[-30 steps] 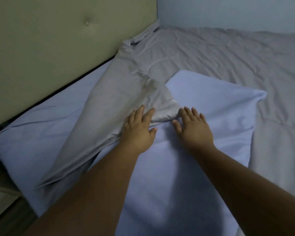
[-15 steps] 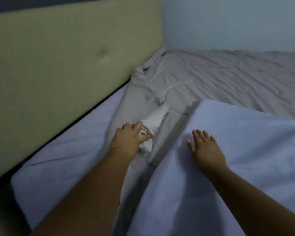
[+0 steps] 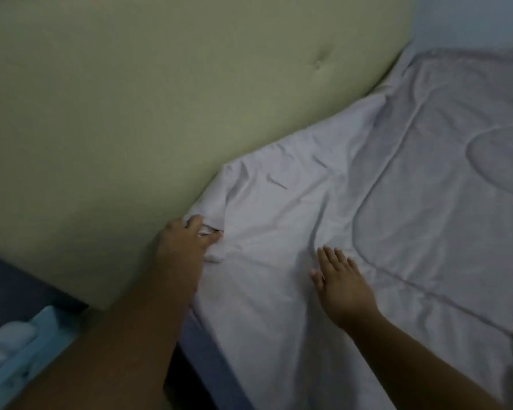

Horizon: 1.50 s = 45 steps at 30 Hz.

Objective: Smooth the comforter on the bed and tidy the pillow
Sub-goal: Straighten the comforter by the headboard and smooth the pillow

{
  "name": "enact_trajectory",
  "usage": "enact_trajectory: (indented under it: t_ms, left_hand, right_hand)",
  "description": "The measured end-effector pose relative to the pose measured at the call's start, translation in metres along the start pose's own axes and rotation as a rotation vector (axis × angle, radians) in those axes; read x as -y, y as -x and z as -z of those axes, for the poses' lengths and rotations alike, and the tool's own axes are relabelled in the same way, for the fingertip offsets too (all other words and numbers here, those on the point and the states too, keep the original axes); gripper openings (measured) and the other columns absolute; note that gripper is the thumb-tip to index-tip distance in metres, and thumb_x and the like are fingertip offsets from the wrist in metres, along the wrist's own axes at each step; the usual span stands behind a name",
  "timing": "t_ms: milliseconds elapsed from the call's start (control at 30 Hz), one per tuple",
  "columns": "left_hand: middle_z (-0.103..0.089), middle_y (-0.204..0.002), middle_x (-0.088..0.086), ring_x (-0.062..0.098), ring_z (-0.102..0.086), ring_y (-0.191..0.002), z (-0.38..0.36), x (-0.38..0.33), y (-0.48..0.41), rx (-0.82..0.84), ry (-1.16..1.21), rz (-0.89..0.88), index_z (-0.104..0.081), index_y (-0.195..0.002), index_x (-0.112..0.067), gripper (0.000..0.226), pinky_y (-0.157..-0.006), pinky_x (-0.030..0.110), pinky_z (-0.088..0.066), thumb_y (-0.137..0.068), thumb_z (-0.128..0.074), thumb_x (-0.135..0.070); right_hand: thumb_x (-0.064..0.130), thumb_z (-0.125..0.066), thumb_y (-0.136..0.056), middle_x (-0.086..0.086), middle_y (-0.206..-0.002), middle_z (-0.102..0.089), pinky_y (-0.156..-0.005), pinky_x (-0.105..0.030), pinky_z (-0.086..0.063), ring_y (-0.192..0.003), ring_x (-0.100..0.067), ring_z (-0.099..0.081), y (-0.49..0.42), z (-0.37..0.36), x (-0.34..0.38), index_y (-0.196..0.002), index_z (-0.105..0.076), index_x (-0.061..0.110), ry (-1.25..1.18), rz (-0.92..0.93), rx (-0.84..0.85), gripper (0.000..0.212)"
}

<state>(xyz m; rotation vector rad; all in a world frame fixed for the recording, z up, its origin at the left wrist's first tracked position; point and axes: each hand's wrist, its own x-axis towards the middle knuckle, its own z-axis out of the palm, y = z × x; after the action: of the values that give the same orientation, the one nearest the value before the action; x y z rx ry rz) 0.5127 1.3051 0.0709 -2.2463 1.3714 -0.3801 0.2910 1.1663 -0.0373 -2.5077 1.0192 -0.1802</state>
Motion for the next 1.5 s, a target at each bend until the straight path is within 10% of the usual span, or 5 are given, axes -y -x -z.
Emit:
enact_trajectory:
  t_ms: [433,567,967,1233,1500]
  left_hand:
    - [-0.04,-0.128,0.023,0.043,-0.047,-0.11,-0.196,0.007,0.061,0.286,0.541,0.637,-0.039,-0.132,-0.013,0.066,-0.085,0.049,-0.049,-0.074,-0.069,-0.022]
    - [-0.044,-0.126,0.018,0.041,-0.05,-0.098,-0.201,0.004,0.063,-0.154,0.551,0.275,-0.049,-0.12,-0.03,0.062,-0.072,0.046,-0.05,-0.059,-0.058,-0.034]
    - [-0.057,-0.097,0.025,0.041,-0.059,-0.076,-0.233,0.025,0.048,0.439,0.27,0.254,-0.062,-0.11,-0.003,0.032,-0.058,0.041,-0.052,-0.079,-0.066,-0.009]
    - [-0.053,-0.137,0.008,0.03,-0.051,-0.104,-0.241,0.017,0.07,0.307,-0.039,0.089,-0.06,-0.126,-0.008,0.046,-0.071,0.036,-0.043,-0.084,-0.042,-0.016]
    - [-0.062,-0.1,0.029,0.043,-0.057,-0.091,-0.168,-0.021,0.029,0.264,0.443,0.241,-0.064,-0.106,0.005,0.051,-0.077,0.048,-0.046,-0.065,-0.041,-0.015]
  right_hand:
    - [0.048,-0.029,-0.091,-0.01,-0.142,-0.049,-0.113,-0.041,-0.017,-0.133,-0.029,-0.044,-0.025,-0.163,0.08,-0.138,-0.046,0.014,0.203,0.26,0.072,0.06]
    - [0.046,-0.032,-0.091,-0.011,-0.139,-0.052,-0.109,-0.04,-0.018,-0.131,-0.029,-0.046,-0.028,-0.162,0.085,-0.136,-0.049,0.012,0.218,0.237,0.035,0.059]
    - [0.047,-0.033,-0.09,-0.011,-0.142,-0.049,-0.111,-0.039,-0.015,-0.134,-0.027,-0.042,-0.033,-0.179,0.115,-0.137,-0.048,0.01,0.199,0.282,0.075,0.061]
    - [0.047,-0.033,-0.089,-0.008,-0.139,-0.053,-0.109,-0.04,-0.019,-0.13,-0.026,-0.048,-0.033,-0.174,0.116,-0.134,-0.052,0.01,0.203,0.272,0.117,0.061]
    - [0.048,-0.015,-0.095,-0.006,-0.156,-0.025,-0.117,-0.036,-0.005,-0.145,-0.021,-0.018,-0.031,-0.118,0.091,-0.148,-0.025,0.012,0.182,0.343,0.144,0.065]
